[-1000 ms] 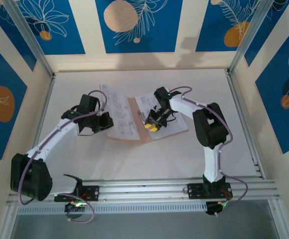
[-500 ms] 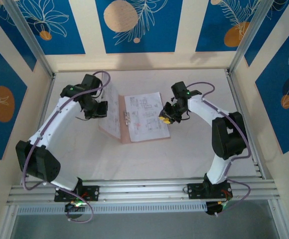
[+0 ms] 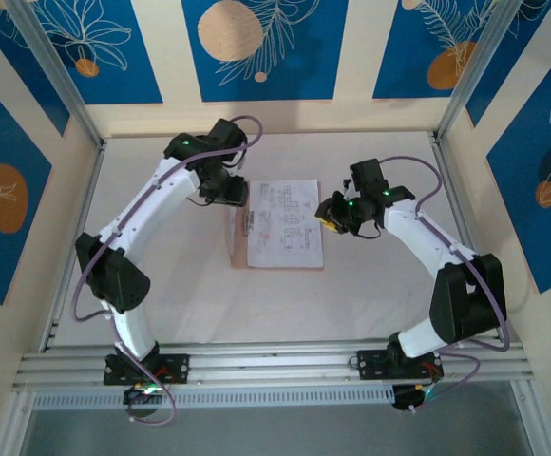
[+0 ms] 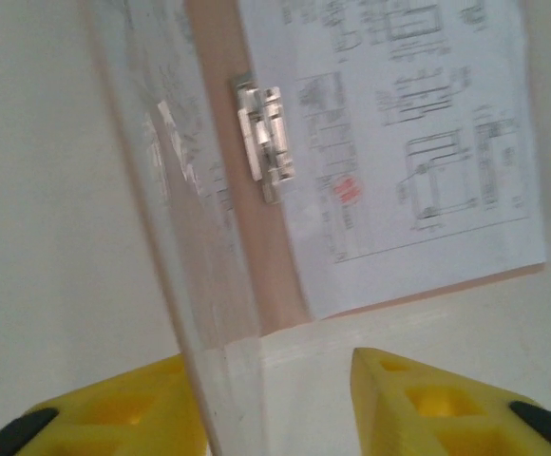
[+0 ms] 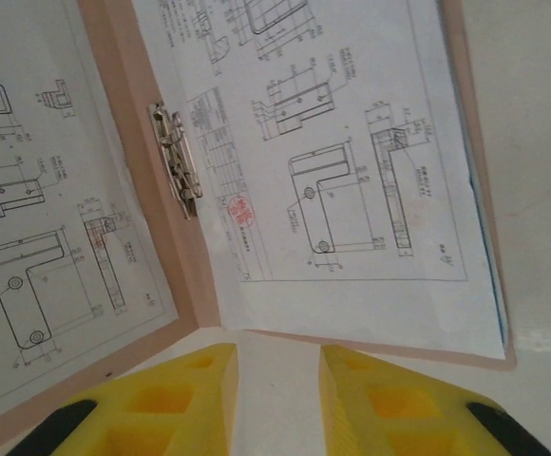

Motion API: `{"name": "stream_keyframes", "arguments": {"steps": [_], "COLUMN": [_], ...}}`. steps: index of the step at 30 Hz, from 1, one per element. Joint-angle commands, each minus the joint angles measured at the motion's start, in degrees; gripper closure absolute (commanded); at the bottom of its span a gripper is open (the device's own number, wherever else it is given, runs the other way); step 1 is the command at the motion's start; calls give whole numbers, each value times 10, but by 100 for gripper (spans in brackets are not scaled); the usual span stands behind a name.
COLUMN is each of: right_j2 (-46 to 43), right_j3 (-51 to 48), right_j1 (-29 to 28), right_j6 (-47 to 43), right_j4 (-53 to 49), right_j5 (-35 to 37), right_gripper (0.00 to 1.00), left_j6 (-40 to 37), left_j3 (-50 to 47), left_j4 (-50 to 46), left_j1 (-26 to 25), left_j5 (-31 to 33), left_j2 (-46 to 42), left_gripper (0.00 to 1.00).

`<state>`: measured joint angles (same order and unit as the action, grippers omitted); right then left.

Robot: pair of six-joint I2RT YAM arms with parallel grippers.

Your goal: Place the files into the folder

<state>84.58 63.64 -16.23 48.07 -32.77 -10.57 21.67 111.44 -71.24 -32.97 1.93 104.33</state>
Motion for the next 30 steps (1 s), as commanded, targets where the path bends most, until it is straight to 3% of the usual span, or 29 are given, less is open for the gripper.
{"name": "stream_keyframes", "arguments": {"steps": [1,10,17,20,22,23,24,30], "right_j2": [-34,-130,-213,-233,-239,-242,-245,-242], "right_j3": [-12,-21,-12,-14,-11,-7,-3,35], "right_j1": [15,49,44,45,45,45,44,47], "right_j6": [-5,-31,-56,-67,-76,-78,-79,-115], "right_j4": [-27,-96,-167,-190,-204,-214,-225,-235], "right_j5": [4,32,50,64,78,93,109,174], "right_gripper": [70,68,63,61,27,1,1,1], "left_j6": [56,164,292,313,308,305,301,289], "left_j3": [19,29,-92,-119,-119,-120,-126,-222], "left_j4": [57,237,460,489,483,476,468,490], "left_j1": [-29,-89,-88,-82,-76,-70,-66,-26], "left_j5": [-72,-205,-329,-316,-306,-298,-283,-204], "left_j2": [27,109,126,116,109,104,94,-11], "left_gripper": [55,48,46,29,20,12,0,0]}}
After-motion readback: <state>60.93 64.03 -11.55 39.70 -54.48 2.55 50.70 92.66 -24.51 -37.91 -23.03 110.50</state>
